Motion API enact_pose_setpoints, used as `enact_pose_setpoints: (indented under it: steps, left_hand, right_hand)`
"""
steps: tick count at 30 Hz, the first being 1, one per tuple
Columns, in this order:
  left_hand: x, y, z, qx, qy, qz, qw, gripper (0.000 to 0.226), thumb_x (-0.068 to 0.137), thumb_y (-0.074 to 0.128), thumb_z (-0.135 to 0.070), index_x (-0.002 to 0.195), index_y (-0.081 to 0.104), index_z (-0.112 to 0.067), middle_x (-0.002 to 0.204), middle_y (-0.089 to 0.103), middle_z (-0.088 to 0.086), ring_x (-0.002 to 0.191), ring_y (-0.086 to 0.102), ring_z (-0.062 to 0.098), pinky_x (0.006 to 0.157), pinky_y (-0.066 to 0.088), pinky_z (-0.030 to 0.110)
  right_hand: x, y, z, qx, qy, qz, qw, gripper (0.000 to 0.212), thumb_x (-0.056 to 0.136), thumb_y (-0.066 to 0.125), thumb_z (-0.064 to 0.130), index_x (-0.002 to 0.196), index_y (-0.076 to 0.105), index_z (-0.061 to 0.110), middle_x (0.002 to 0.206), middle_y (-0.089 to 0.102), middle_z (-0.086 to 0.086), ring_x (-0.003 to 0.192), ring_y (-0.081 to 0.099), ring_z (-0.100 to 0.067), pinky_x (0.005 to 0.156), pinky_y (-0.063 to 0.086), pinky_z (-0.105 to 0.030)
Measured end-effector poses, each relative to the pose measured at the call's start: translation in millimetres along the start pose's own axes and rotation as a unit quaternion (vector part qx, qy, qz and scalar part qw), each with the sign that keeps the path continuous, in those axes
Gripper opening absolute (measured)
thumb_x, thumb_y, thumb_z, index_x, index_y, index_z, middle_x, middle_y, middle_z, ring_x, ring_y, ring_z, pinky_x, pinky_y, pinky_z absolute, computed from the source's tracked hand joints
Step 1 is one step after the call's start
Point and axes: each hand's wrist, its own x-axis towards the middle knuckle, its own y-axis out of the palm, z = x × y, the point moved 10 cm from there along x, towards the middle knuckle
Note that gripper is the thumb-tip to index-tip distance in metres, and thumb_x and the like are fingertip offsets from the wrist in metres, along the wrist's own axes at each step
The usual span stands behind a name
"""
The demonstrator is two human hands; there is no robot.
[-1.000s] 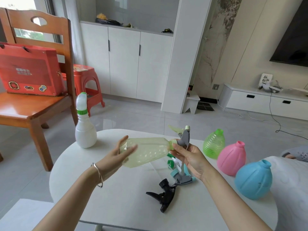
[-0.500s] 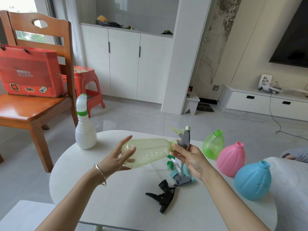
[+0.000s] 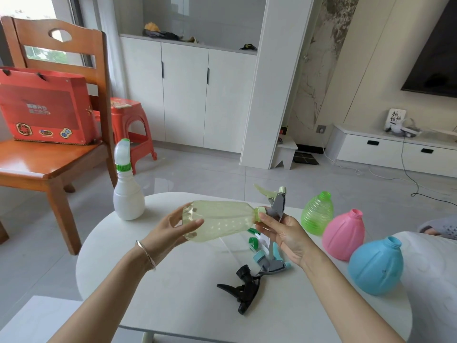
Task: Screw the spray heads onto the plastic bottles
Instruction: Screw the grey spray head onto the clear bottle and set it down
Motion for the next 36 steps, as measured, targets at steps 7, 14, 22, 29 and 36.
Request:
enact_pose_setpoints:
  steps: [7, 14, 22, 29, 36]
  left_hand:
    - [0, 8, 20, -0.057, -0.076, -0.002, 0.995, 0.095, 0.04, 0.087, -0.058, 0.124, 0.049, -0.036, 0.126, 0.059, 0.01, 0.102, 0.069, 0.027, 0.077, 0.059, 0.038]
    - [0, -2, -8, -0.004, 0.035, -0.043, 0.998, 0.07, 0.051, 0.083, -0.045, 0.113, 0.052, -0.044, 0.116, 0.066, 0.006, 0.1, 0.069, 0.022, 0.086, 0.056, 0.038]
    - [-2, 13, 34, 0.005, -0.117, -0.021, 0.993, 0.074, 0.062, 0.069, -0.07, 0.118, 0.052, -0.025, 0.118, 0.063, 0.005, 0.09, 0.073, 0.028, 0.072, 0.06, 0.038]
    - [-3, 26, -1, 0.248, 0.03, -0.003, 0.968, 0.074, 0.052, 0.069, -0.07, 0.117, 0.056, -0.037, 0.107, 0.067, -0.015, 0.09, 0.065, -0.006, 0.071, 0.048, 0.01]
    - [-1, 41, 6, 0.184, 0.02, 0.048, 0.982, 0.05, 0.059, 0.07, -0.062, 0.099, 0.067, -0.033, 0.098, 0.072, 0.001, 0.091, 0.069, 0.018, 0.071, 0.056, 0.03]
  right_hand:
    - [-3, 10, -8, -0.029, 0.003, -0.001, 1.0, 0.014, 0.075, 0.07, 0.009, 0.089, 0.068, 0.008, 0.083, 0.075, -0.001, 0.079, 0.072, -0.015, 0.078, 0.058, -0.024]
    - [-4, 14, 6, 0.015, -0.033, -0.023, 0.999, 0.008, 0.078, 0.067, 0.006, 0.085, 0.065, 0.008, 0.079, 0.075, 0.001, 0.074, 0.072, -0.011, 0.07, 0.057, -0.018]
    - [-3, 25, 8, -0.039, -0.06, -0.031, 0.997, 0.018, 0.09, 0.06, 0.019, 0.105, 0.066, 0.012, 0.103, 0.072, 0.0, 0.098, 0.067, -0.012, 0.083, 0.054, -0.02]
    - [-8, 43, 15, -0.036, -0.06, 0.003, 0.998, 0.016, 0.074, 0.07, 0.023, 0.087, 0.061, 0.019, 0.108, 0.071, -0.01, 0.101, 0.067, -0.018, 0.094, 0.051, -0.033]
    - [-9, 65, 15, -0.039, -0.056, 0.085, 0.994, 0.034, 0.079, 0.061, 0.037, 0.107, 0.065, 0.017, 0.115, 0.071, 0.001, 0.117, 0.06, -0.013, 0.097, 0.047, -0.028]
